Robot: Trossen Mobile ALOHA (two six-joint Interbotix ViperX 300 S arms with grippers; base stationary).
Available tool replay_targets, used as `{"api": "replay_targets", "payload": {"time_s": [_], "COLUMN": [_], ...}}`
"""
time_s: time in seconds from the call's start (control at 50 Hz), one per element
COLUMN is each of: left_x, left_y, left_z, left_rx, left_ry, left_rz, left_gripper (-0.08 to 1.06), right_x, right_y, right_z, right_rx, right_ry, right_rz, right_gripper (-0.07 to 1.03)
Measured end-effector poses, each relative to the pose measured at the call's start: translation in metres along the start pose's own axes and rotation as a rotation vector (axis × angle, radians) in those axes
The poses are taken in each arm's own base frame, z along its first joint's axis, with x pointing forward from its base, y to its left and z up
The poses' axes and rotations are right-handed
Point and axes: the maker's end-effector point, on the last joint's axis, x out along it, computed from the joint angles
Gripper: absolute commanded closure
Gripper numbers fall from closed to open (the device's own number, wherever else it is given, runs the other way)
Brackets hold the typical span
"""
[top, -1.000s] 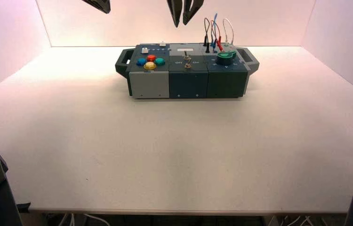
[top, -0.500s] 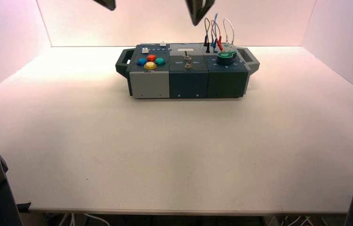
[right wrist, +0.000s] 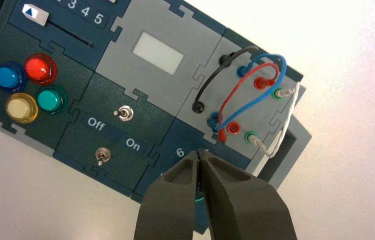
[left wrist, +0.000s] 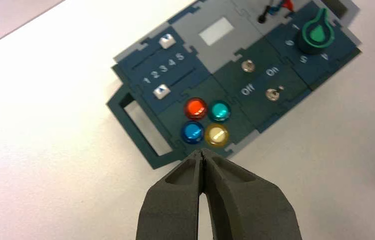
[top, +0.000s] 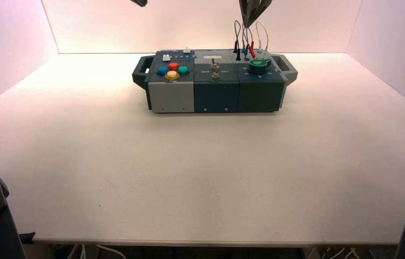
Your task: Turn the knob to position 3.
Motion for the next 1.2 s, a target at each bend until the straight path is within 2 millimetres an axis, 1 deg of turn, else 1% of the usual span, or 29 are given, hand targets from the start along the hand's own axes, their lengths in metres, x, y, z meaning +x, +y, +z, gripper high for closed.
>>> {"api": "replay_targets", "payload": {"time_s": [0.08, 0.24, 0.3, 0.4, 0.54, 0.82, 1.2], "left_x": [0.0, 0.0, -0.001, -0.001, 0.003, 0.007, 0.009], "left_y": [-0.006, -0.02, -0.025, -0.029, -0.028, -0.027, -0.026], "left_z": [0.0, 0.0, 0.002, 0.004, 0.001, 0.002, 0.001], "left_rx": [0.013, 0.04, 0.054, 0.06, 0.056, 0.056, 0.054], "left_ry": [0.008, 0.028, 0.026, 0.026, 0.035, 0.034, 0.039], "left_rz": [-0.012, -0.04, -0.048, -0.053, -0.053, -0.05, -0.05], "left_gripper": [1.01, 1.01, 1.01, 1.01, 1.01, 1.01, 1.01], "right_x": [0.004, 0.018, 0.027, 0.034, 0.044, 0.054, 0.059], "right_y": [-0.002, -0.009, -0.008, -0.007, -0.011, -0.03, -0.032], "right_z": [-0.002, -0.015, -0.023, -0.03, -0.035, -0.042, -0.045], "right_rx": [-0.001, -0.006, -0.015, -0.025, -0.028, -0.032, -0.057], "right_ry": [0.005, 0.042, 0.062, 0.064, 0.045, 0.007, 0.008], "right_rz": [0.0, 0.001, 0.003, -0.002, -0.016, -0.062, -0.081], "right_gripper": [0.98, 0.98, 0.98, 0.98, 0.98, 0.98, 0.98]}}
